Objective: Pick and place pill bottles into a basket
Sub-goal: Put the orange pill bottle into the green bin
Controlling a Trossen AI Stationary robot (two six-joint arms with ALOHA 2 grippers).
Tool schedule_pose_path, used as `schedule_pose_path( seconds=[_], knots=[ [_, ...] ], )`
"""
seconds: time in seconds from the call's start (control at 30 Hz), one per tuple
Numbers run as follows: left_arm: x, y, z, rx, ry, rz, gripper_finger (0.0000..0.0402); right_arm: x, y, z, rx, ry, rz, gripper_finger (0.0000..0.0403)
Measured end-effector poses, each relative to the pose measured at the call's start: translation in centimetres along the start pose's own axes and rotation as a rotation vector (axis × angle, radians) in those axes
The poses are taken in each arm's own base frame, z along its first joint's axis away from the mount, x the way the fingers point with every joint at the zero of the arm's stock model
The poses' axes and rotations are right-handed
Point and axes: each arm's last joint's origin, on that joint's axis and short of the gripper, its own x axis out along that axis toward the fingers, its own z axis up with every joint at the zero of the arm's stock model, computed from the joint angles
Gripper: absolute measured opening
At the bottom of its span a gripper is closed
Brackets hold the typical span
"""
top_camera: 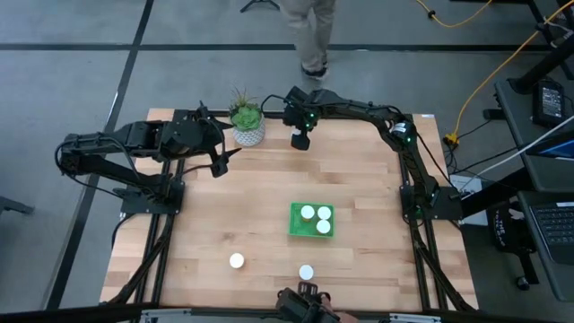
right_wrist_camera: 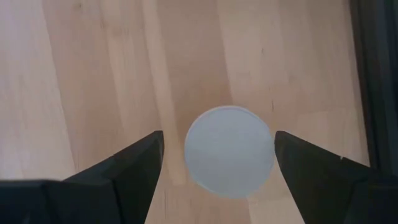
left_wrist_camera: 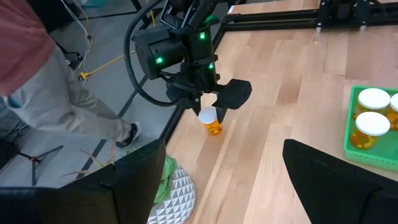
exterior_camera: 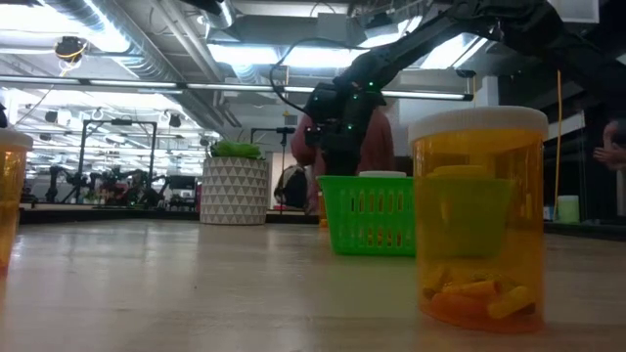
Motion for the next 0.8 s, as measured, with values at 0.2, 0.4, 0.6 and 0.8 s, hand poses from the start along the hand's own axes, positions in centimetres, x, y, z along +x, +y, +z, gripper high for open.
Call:
schedule_pose_path(
  seconds=[0.2,0.4,0.6,0.8],
  knots=[
    [0.00,0.00,0.00,-0.009,0.000,-0.001,0.0320,0.00,0.02,-0.05,0.004,0.005,0.002,0.0290],
    [0.00,0.00,0.00,-0.010,0.000,-0.002,0.0319,0.00,0.02,-0.05,0.004,0.004,0.003,0.0243],
    [0.00,-0.01,0.00,-0.011,0.000,-0.003,0.0320,0.01,0.04,-0.04,0.004,0.003,0.005,0.0215],
    [0.00,0.00,0.00,-0.010,0.000,-0.003,0.0322,0.01,0.04,-0.04,0.004,0.004,0.005,0.0223]
  ],
)
